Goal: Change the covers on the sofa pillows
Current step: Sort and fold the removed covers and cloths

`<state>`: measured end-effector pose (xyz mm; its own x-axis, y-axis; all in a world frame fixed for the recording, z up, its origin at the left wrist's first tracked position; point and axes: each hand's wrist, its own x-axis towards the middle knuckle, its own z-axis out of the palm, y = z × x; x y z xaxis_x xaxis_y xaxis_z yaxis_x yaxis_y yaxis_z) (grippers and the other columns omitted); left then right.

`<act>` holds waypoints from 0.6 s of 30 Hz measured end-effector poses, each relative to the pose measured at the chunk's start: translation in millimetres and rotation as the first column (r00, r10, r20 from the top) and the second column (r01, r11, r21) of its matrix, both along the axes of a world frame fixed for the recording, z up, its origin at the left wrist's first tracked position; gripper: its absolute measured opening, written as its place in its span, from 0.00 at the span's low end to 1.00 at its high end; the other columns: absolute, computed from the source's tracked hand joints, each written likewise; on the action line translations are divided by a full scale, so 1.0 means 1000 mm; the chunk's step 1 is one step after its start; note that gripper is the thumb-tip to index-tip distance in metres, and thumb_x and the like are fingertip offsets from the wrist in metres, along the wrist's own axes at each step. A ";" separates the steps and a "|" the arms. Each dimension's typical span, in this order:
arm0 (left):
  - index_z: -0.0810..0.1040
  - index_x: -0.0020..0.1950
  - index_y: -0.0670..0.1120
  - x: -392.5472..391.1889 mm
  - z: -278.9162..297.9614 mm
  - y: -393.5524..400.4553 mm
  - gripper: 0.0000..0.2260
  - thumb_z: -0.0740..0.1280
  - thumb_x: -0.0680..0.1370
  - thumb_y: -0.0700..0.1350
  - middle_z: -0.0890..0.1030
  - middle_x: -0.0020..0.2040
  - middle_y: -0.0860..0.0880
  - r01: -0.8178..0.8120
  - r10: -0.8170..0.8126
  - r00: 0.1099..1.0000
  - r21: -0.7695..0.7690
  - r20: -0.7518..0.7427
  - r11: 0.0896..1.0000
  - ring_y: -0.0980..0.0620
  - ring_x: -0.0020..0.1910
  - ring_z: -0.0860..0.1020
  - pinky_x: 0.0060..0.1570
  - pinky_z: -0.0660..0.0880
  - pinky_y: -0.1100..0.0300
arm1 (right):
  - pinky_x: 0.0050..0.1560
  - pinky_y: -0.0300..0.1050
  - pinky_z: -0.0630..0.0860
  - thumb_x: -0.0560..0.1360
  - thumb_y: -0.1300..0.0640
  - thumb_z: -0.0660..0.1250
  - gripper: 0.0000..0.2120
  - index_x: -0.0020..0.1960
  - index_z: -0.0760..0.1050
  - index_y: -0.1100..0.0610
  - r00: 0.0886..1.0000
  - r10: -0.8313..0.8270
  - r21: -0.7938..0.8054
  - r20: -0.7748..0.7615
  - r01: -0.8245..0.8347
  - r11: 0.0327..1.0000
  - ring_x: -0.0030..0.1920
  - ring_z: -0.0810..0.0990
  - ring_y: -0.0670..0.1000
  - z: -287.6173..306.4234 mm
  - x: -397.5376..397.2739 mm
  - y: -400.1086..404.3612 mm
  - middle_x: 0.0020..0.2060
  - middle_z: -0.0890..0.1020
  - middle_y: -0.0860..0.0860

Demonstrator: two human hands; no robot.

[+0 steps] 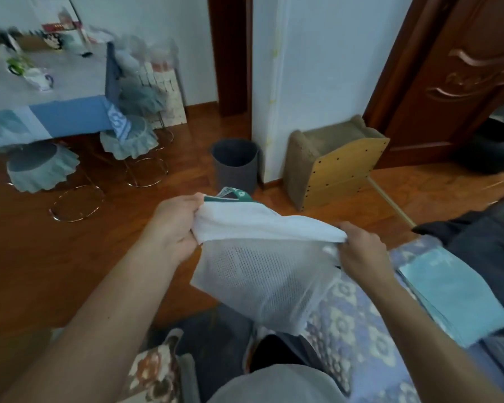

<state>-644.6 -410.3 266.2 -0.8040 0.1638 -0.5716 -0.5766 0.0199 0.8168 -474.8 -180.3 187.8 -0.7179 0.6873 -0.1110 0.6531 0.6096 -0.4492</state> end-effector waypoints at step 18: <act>0.67 0.61 0.57 -0.345 -0.078 0.105 0.25 0.78 0.72 0.52 0.81 0.56 0.55 0.603 -0.626 0.745 -0.168 -0.232 0.780 0.61 0.55 0.81 0.54 0.80 0.60 | 0.34 0.43 0.82 0.77 0.68 0.58 0.18 0.46 0.81 0.48 0.981 -0.079 -0.823 -0.179 -0.105 0.558 0.36 0.85 0.48 0.034 -0.474 0.024 0.35 0.86 0.49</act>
<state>-989.7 -304.8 188.2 -0.6632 0.6396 -0.3888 -0.1839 0.3643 0.9130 -948.5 -156.4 221.6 -0.7947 0.3481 -0.4972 0.5024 -0.0824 -0.8607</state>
